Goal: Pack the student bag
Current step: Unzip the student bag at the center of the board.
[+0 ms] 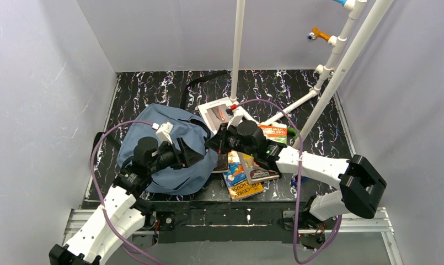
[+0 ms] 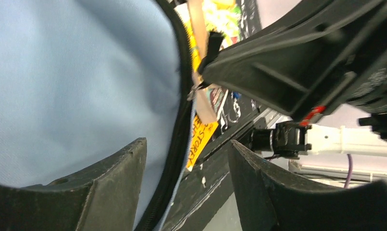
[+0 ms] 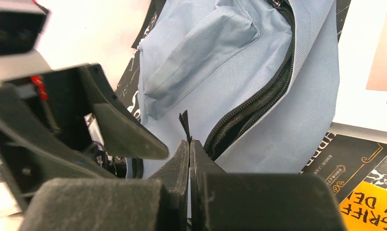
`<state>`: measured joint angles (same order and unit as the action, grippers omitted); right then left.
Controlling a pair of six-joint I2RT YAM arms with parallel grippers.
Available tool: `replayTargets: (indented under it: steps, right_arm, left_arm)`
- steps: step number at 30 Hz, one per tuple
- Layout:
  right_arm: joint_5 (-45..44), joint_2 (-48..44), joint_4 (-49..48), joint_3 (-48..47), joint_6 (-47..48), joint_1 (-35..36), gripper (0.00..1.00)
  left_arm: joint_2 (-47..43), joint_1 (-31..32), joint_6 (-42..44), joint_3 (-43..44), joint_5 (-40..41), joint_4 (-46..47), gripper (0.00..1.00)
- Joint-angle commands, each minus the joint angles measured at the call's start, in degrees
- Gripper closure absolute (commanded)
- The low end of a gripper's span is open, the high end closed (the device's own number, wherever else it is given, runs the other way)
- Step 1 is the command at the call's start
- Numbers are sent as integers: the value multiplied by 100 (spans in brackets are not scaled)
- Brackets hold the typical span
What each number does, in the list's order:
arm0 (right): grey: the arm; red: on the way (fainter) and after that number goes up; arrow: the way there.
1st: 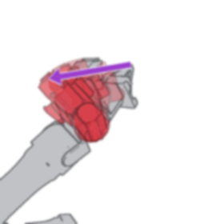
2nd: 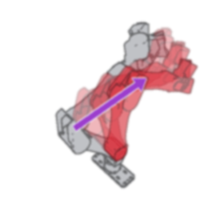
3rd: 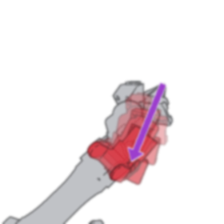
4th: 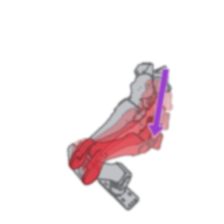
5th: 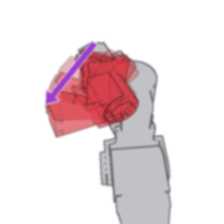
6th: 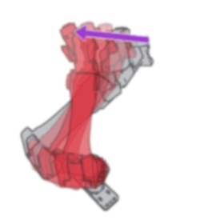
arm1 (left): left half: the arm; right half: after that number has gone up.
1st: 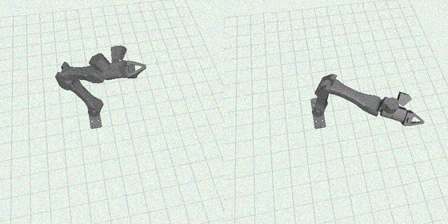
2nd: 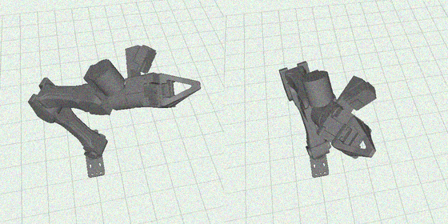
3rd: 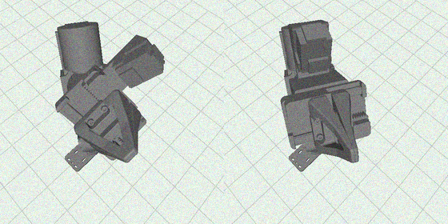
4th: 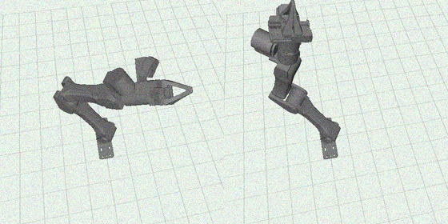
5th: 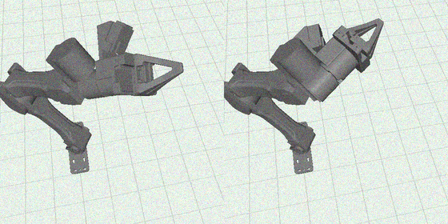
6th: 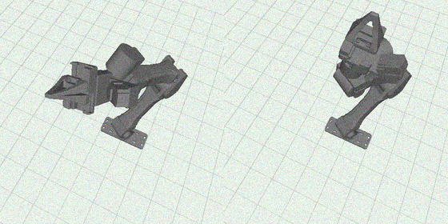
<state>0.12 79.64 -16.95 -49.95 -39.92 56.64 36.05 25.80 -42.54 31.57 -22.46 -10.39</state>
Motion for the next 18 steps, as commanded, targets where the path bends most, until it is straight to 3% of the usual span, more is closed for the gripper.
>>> replayTargets:
  steps: [1, 7, 10, 18]
  right_arm:
    - [-88, 5, -677, -345, -428, -65, 99]
    - [-94, 206, -736, -543, -545, -74, 99]
    - [-253, 248, -667, -596, -530, -147, 99]
    - [36, 859, -696, -1079, -451, -938, 99]
  left_arm:
    - [246, 142, 174, -168, -272, -35, 46]
    - [720, 791, 262, -147, 7, 176, 71]
    - [696, 901, 291, -241, 95, 201, 100]
    - [403, 1123, 236, -574, 149, 286, 100]
